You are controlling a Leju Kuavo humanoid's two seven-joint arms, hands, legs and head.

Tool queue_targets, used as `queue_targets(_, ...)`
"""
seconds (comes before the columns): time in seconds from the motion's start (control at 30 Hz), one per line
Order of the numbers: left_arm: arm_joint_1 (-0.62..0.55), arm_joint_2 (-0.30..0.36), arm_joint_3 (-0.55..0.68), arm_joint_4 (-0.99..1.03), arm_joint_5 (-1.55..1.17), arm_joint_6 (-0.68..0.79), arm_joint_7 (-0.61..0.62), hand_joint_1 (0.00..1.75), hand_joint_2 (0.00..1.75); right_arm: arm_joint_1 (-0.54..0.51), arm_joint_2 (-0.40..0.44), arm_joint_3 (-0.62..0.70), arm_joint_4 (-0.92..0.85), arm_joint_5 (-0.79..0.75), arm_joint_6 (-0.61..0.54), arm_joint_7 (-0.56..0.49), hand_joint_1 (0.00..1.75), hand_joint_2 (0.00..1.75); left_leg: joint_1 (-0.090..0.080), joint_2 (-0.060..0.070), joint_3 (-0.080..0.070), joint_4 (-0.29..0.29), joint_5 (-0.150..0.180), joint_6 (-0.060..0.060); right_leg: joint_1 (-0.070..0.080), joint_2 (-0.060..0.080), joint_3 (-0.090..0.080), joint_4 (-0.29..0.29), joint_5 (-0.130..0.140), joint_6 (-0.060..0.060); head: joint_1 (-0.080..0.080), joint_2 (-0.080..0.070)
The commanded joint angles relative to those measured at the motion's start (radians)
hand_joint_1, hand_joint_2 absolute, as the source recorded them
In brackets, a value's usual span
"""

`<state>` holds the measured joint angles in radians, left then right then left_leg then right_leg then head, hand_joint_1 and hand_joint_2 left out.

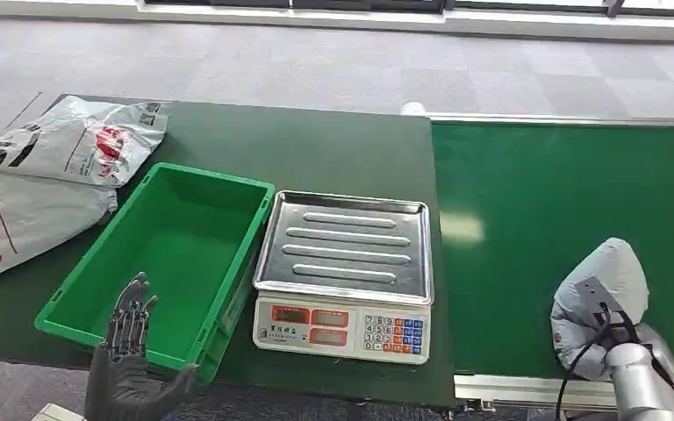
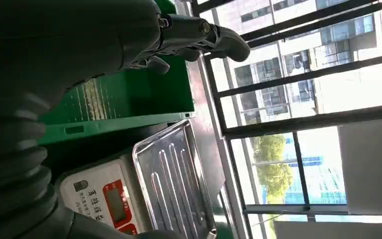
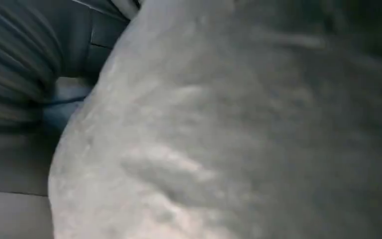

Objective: Moved the parcel from conveyor to table for the left to box.

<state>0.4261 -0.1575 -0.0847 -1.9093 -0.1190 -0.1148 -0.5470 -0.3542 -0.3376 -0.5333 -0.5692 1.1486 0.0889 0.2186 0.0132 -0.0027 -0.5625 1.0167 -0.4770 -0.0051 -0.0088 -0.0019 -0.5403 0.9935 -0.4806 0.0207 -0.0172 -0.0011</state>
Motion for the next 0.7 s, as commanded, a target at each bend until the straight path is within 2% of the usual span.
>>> queue_targets(0.03, -0.009, 0.024, -0.019, 0.036, 0.001, 0.0, 0.003, 0.0, 1.75, 0.009, 0.045, 0.022, 0.062, -0.001, 0.005, 0.006, 1.75, 1.75, 0.0, 0.0, 0.0, -0.002, 0.001, 0.0, 0.0, 0.0, 0.0, -0.002, 0.002, -0.001, 0.0, 0.0)
queue_targets(0.4, -0.009, 0.024, -0.019, 0.036, 0.001, 0.0, 0.003, 0.0, 1.75, 0.009, 0.045, 0.022, 0.062, -0.001, 0.005, 0.006, 1.75, 1.75, -0.001, -0.001, -0.002, -0.003, 0.002, 0.0, -0.001, -0.001, -0.001, -0.003, 0.002, 0.0, 0.0, 0.0)
queue_targets(0.43, -0.007, 0.025, -0.02, 0.032, 0.002, 0.0, 0.004, 0.0, 1.75, 0.013, 0.046, 0.019, 0.056, -0.007, -0.003, 0.003, 1.75, 1.75, -0.001, -0.002, -0.001, -0.001, 0.001, 0.0, -0.001, -0.001, 0.0, -0.001, 0.001, 0.0, 0.0, 0.0)
queue_targets(0.47, -0.004, 0.022, -0.018, 0.026, 0.002, 0.008, 0.006, 0.0, 1.75, 0.014, 0.06, 0.008, 0.026, -0.032, -0.065, -0.031, 1.75, 1.75, -0.001, -0.002, -0.001, -0.001, 0.001, 0.0, -0.001, -0.002, 0.0, -0.001, 0.001, 0.0, 0.0, 0.0)
queue_targets(0.53, 0.01, 0.014, -0.008, 0.005, 0.004, 0.016, 0.008, 0.0, 1.75, 0.006, 0.099, 0.018, -0.072, -0.071, -0.185, -0.111, 1.75, 1.75, -0.001, -0.001, -0.001, -0.001, 0.001, 0.0, -0.001, -0.001, -0.001, -0.001, 0.001, 0.0, 0.0, 0.0)
queue_targets(0.6, 0.027, -0.003, 0.005, -0.016, 0.002, 0.018, 0.007, 0.0, 1.75, 0.017, 0.163, 0.033, -0.266, -0.162, -0.283, -0.214, 1.75, 1.75, -0.001, 0.003, -0.002, -0.001, 0.001, 0.0, -0.002, 0.003, -0.002, 0.0, 0.002, 0.0, 0.0, 0.0)
queue_targets(0.63, 0.03, -0.011, 0.009, -0.018, 0.0, 0.018, 0.003, 0.0, 1.75, 0.031, 0.196, 0.043, -0.38, -0.244, -0.332, -0.302, 1.75, 1.75, -0.002, 0.005, -0.004, -0.002, 0.002, 0.0, -0.002, 0.005, -0.005, 0.0, 0.003, 0.0, 0.0, 0.0)
queue_targets(0.7, 0.025, -0.013, 0.003, -0.007, -0.004, 0.025, -0.012, 0.0, 1.75, 0.073, 0.235, 0.117, -0.629, -0.427, -0.375, -0.398, 1.75, 1.75, -0.005, 0.007, -0.015, 0.0, 0.001, 0.0, -0.005, 0.006, -0.007, 0.003, 0.002, 0.0, 0.0, 0.0)
